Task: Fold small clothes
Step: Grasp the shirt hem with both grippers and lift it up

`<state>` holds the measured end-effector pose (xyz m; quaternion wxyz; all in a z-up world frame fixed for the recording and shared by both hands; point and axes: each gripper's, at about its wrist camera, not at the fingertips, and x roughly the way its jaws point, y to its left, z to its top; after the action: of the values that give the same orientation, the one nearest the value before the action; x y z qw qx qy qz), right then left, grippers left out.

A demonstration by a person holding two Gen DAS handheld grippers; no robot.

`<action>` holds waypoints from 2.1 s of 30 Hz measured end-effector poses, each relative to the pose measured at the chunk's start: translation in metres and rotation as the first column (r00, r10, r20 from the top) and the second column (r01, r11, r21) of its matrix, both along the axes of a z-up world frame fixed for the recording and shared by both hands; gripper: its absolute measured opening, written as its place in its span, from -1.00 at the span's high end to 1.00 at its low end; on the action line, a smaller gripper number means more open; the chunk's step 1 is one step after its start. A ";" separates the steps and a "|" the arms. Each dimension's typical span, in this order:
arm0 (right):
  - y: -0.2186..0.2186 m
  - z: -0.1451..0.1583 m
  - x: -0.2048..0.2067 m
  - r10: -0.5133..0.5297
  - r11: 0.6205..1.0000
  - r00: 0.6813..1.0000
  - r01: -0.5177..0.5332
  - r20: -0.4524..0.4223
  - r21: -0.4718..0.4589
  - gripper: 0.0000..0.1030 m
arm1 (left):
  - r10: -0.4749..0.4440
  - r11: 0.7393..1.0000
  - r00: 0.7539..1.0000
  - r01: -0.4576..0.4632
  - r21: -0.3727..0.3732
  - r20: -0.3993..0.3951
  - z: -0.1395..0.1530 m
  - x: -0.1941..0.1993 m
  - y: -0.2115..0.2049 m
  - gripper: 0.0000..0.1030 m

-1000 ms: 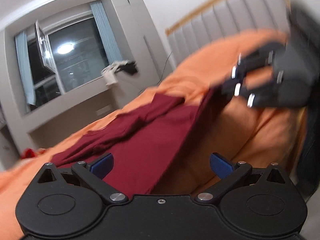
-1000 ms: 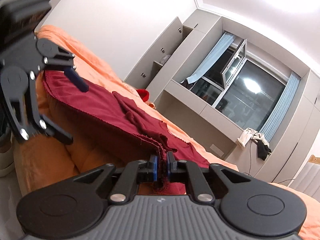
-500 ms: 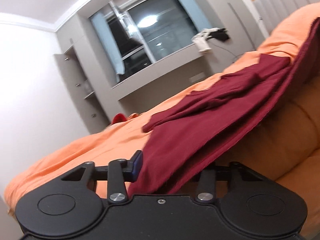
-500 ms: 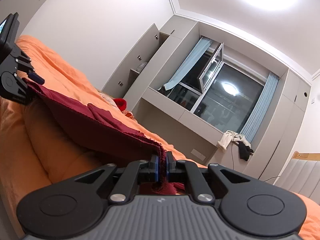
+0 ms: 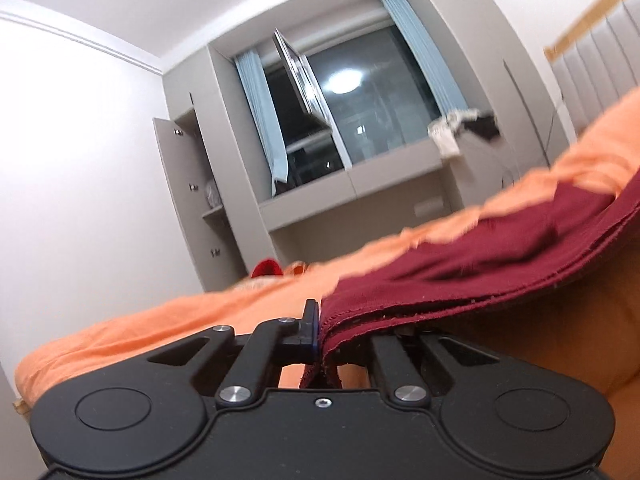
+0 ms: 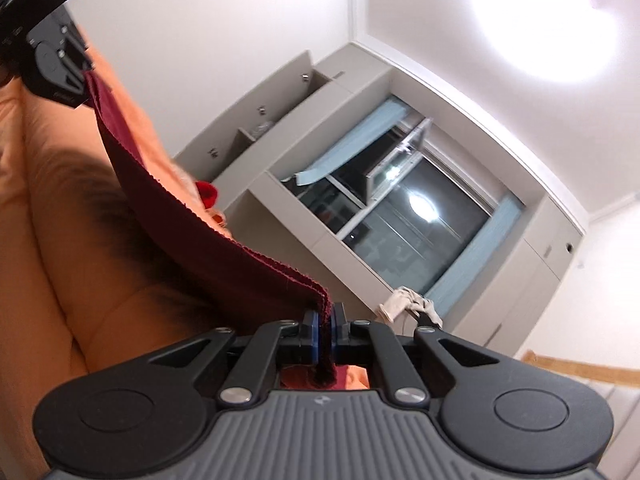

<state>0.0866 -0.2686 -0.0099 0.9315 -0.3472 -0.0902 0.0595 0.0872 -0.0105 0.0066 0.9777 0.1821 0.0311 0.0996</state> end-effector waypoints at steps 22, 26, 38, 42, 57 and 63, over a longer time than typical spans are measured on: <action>-0.036 0.102 -0.025 0.014 0.990 0.996 -0.026 0.091 0.141 0.89 | -0.270 0.962 0.960 0.272 -0.019 0.077 0.133 -0.106 -0.008 0.90; -0.032 0.109 0.034 -0.018 0.987 0.995 0.003 0.094 0.164 0.89 | -0.243 0.967 0.969 0.246 -0.069 0.052 0.154 -0.049 -0.006 0.89; -0.002 0.087 0.223 -0.079 0.987 0.995 0.087 -0.067 0.135 0.89 | -0.116 0.985 0.986 0.099 -0.139 -0.120 0.145 0.155 -0.005 0.87; 0.002 0.067 0.271 -0.073 0.988 0.981 0.096 -0.178 0.123 0.89 | -0.076 0.983 0.968 0.033 -0.181 -0.237 0.124 0.226 0.005 0.85; 0.003 0.014 0.323 -0.080 0.988 0.926 0.124 -0.369 0.096 0.45 | -0.017 0.949 0.884 -0.132 -0.285 -0.466 0.039 0.305 0.036 0.44; -0.014 0.013 0.321 -0.102 0.979 0.914 0.162 -0.393 0.124 -0.46 | -0.004 0.932 0.873 -0.174 -0.318 -0.488 0.031 0.301 0.045 0.04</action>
<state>0.4080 -0.2826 0.0029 0.9569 -0.2611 0.1138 0.0562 0.3879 0.0347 0.0375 0.9502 0.0214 0.2982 0.0875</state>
